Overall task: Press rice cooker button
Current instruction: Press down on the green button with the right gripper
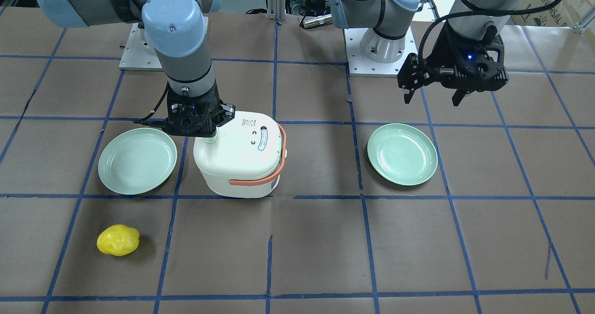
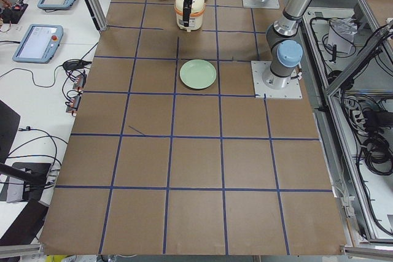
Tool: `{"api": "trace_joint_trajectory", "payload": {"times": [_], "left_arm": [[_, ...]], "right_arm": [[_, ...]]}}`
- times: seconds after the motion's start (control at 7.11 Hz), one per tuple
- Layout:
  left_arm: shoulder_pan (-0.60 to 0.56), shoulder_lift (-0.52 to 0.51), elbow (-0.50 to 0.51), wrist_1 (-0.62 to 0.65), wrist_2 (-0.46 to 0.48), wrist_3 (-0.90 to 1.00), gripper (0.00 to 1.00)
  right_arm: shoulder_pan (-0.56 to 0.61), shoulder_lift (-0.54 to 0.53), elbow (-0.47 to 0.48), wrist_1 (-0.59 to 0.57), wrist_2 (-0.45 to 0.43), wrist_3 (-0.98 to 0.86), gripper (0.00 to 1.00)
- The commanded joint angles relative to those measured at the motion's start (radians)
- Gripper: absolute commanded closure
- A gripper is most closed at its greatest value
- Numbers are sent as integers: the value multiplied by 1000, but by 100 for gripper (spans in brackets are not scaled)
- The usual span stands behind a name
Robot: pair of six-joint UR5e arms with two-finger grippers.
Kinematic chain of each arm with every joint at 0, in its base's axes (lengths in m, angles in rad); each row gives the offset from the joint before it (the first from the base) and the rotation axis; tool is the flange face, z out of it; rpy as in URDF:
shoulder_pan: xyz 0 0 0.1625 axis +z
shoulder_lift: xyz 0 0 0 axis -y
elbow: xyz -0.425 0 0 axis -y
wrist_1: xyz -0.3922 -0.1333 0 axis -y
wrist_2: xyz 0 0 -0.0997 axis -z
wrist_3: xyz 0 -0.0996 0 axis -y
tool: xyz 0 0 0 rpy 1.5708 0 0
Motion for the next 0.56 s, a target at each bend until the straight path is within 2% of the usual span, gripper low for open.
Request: {"api": "trace_joint_trajectory", "payload": {"times": [0.0,0.42], "left_arm": [[0,0,0,0,0,0,0],[0,0,0,0,0,0,0]], "right_arm": [[5,3,1,1,-1,-2,87],[6,8,1,1,-1,-3,86]]}}
